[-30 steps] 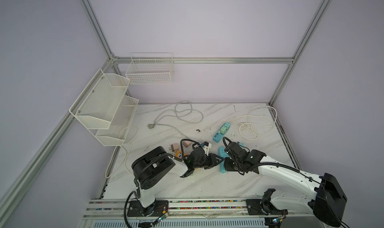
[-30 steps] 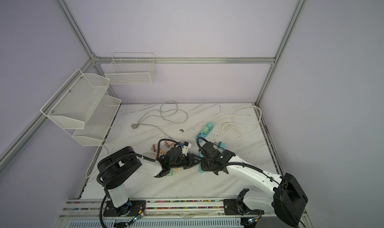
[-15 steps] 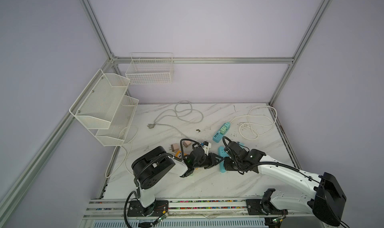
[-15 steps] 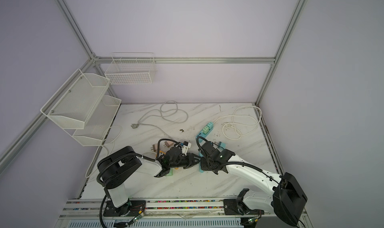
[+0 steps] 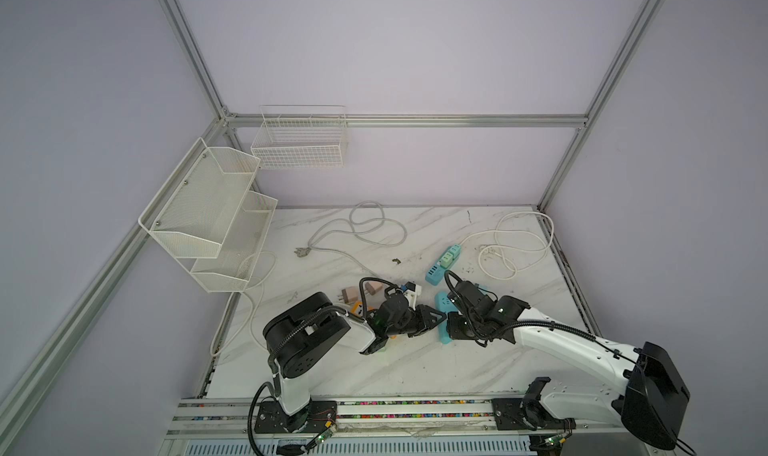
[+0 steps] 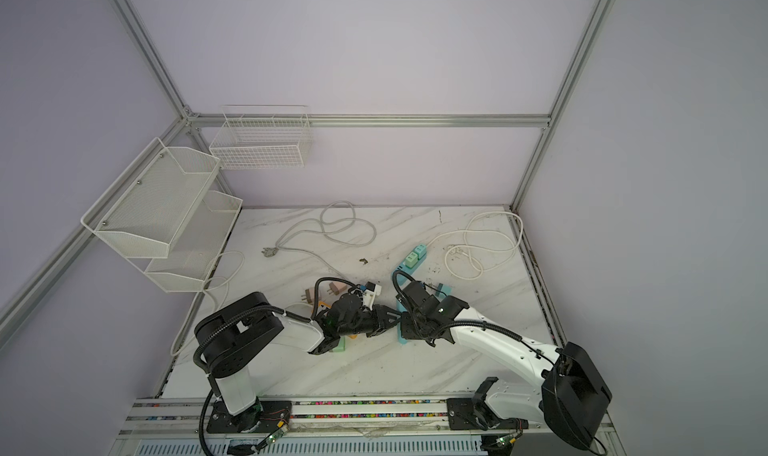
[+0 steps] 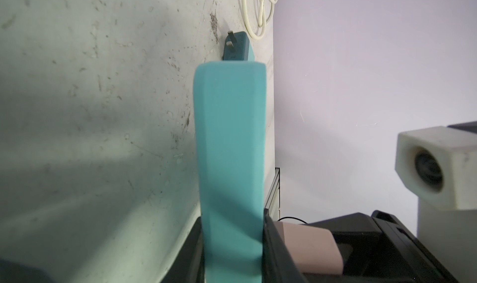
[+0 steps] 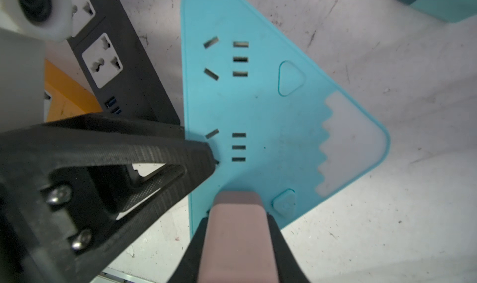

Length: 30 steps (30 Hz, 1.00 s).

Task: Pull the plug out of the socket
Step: 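Pull the pink plug from the strip with the right gripper while the left clamps it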

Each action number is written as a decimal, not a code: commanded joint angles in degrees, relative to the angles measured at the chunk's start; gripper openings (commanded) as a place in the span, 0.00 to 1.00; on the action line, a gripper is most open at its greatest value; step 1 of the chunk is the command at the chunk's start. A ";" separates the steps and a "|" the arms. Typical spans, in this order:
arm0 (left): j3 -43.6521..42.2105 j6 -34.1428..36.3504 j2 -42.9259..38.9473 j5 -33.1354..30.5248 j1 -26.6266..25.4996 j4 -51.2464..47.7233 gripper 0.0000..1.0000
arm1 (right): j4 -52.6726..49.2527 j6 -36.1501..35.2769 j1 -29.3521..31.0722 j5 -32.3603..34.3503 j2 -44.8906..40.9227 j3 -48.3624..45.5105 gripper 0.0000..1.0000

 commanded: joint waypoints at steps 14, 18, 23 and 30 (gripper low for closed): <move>0.23 0.69 0.41 0.28 -0.29 -3.55 0.00 | 2.75 -2.50 -1.55 1.13 0.15 3.98 0.14; 0.49 0.67 0.45 0.27 -0.26 -3.54 0.00 | 1.85 -2.66 -0.76 1.17 1.53 4.21 0.15; 0.41 0.44 0.73 0.14 -0.30 -3.55 0.00 | 1.31 -3.18 -4.12 0.91 -4.27 1.44 0.19; 0.23 0.55 0.72 -0.17 -0.28 -3.24 0.00 | 3.10 -3.98 -3.97 -1.49 -1.71 1.48 0.13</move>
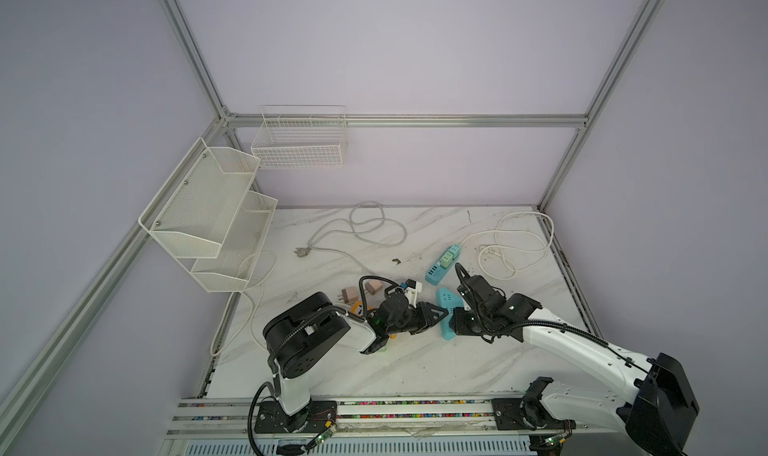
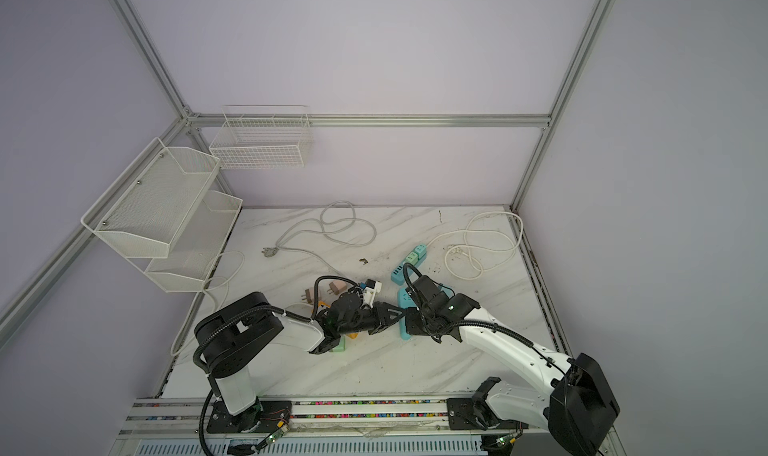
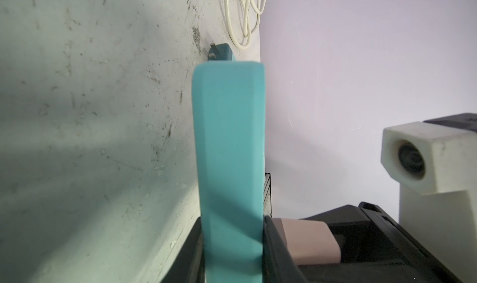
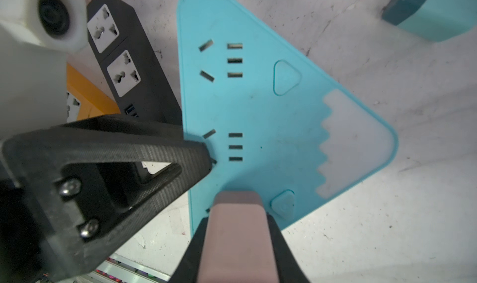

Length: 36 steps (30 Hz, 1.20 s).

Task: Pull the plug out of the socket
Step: 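Pull the pink plug from the strip with the right gripper while the left clamps it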

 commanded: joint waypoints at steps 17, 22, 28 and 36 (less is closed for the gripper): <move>-0.28 1.27 1.97 1.41 -0.25 -3.93 0.00 | -1.29 -0.34 4.29 8.68 3.28 8.71 0.12; -0.29 0.95 2.02 1.28 -0.28 -3.85 0.00 | -1.36 0.77 4.21 9.90 0.67 7.57 0.15; -0.93 0.89 1.55 1.50 -0.23 -3.44 0.00 | -4.80 -1.54 -1.19 9.89 -1.38 7.32 0.16; -0.76 0.59 1.74 1.22 -0.24 -2.88 0.00 | 0.52 -2.08 2.67 5.43 3.51 8.18 0.14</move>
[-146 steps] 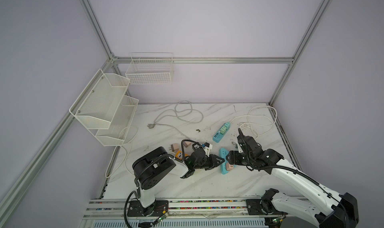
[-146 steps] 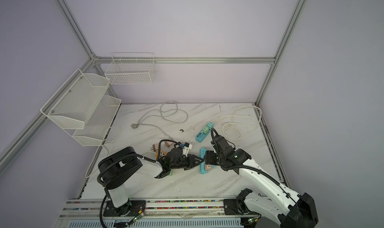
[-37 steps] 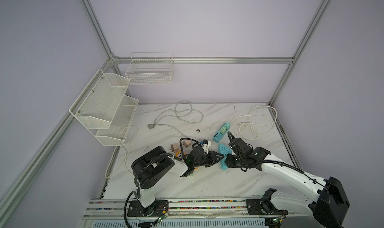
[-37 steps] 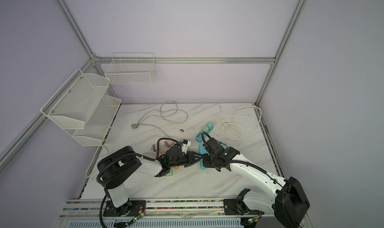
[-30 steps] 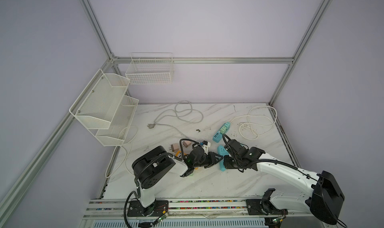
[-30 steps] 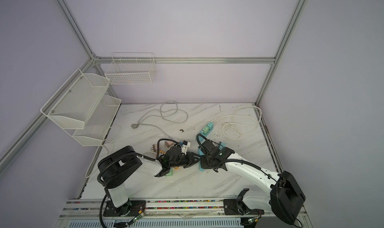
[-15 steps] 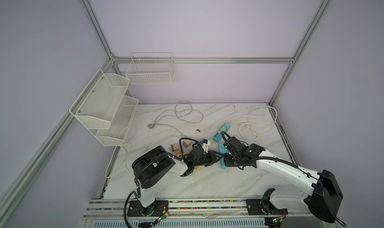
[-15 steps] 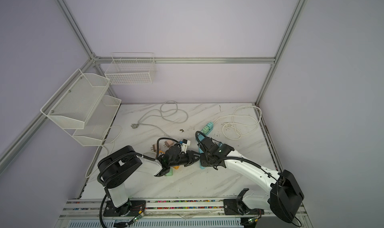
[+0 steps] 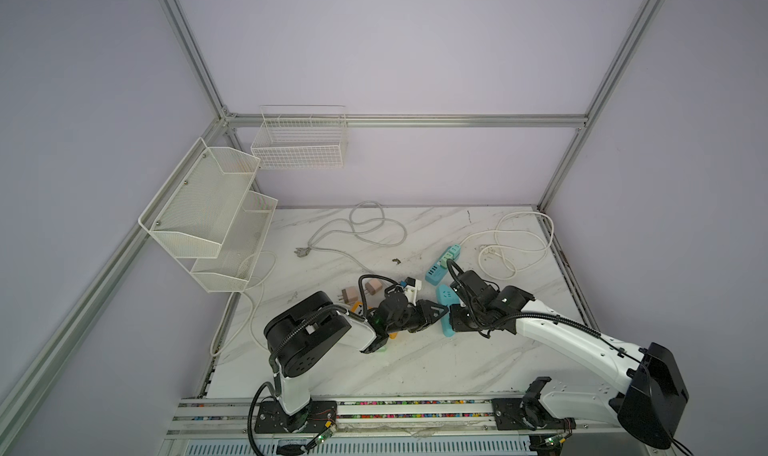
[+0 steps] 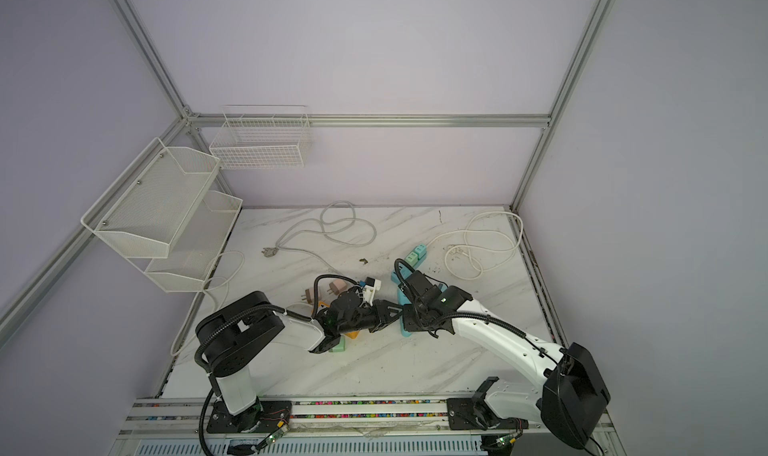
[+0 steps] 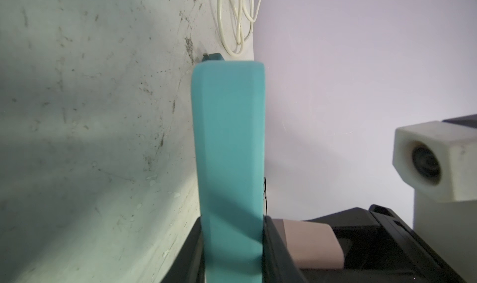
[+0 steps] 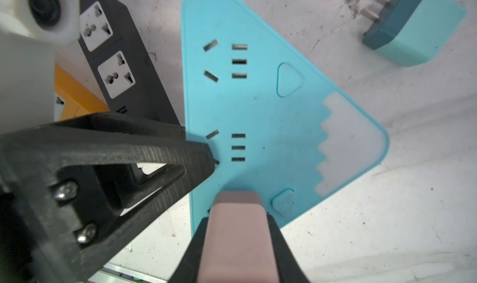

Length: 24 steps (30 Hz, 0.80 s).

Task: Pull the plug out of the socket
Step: 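Pull the pink plug from the strip with the right gripper while the left clamps it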

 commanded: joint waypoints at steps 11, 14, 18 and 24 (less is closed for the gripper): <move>-2.16 0.61 1.74 2.30 -0.39 -2.87 0.00 | 3.96 -1.36 -3.45 1.02 -2.39 1.18 0.11; -1.80 0.52 2.04 2.26 -0.46 -2.75 0.00 | 6.13 -0.98 -0.98 -0.93 -0.47 1.79 0.08; -1.83 0.58 2.28 2.12 -0.46 -2.83 0.00 | 3.41 -1.03 -0.40 1.31 0.17 2.84 0.08; -2.26 0.56 2.28 2.03 -0.42 -2.74 0.00 | 2.31 -0.66 -4.44 2.96 -4.13 0.70 0.11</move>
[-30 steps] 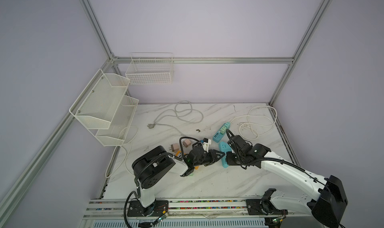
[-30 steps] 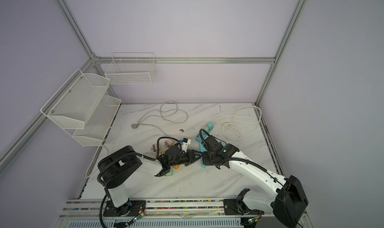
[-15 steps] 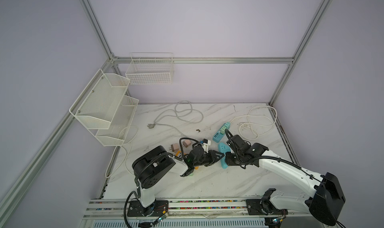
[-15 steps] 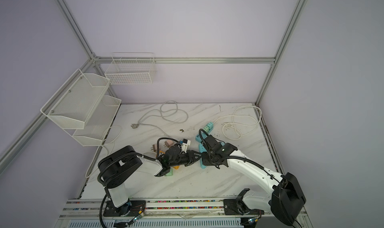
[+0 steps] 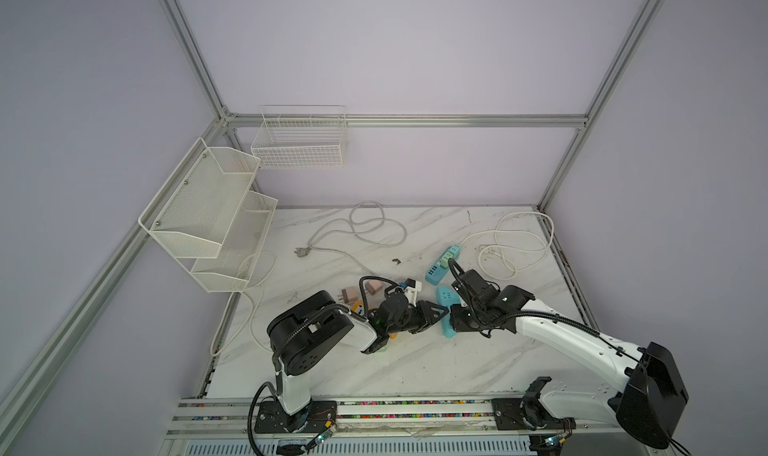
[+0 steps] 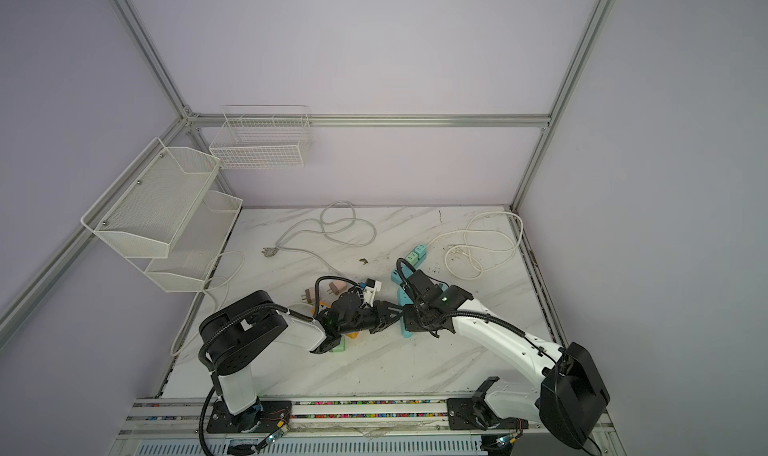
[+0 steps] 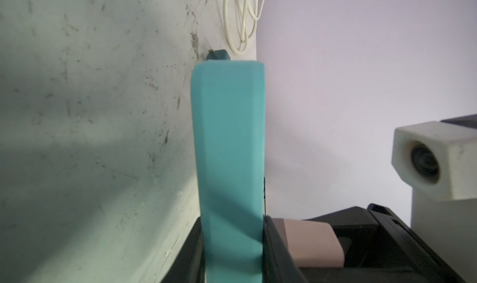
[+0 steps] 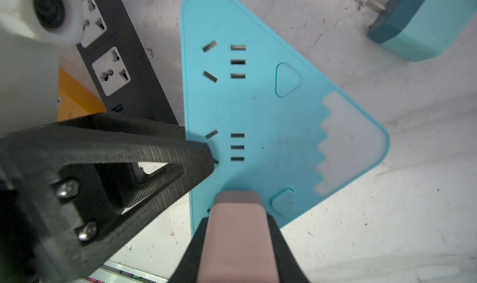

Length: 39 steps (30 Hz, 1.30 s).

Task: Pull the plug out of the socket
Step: 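Pull the pink plug from the strip with the right gripper while the left clamps it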

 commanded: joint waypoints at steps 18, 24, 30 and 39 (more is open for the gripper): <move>-0.92 1.79 1.70 2.70 -0.45 -5.19 0.00 | 1.77 1.60 1.36 7.51 0.79 2.55 0.05; -0.57 1.85 1.87 2.64 -0.56 -5.36 0.00 | 6.62 2.79 4.01 3.72 2.66 2.74 0.06; -1.77 1.76 1.29 2.55 -0.62 -5.19 0.00 | 3.50 4.31 1.30 7.00 -1.35 -0.69 0.08; -0.90 1.92 1.51 3.02 -0.56 -5.25 0.00 | 5.34 3.27 3.99 5.92 3.27 2.39 0.07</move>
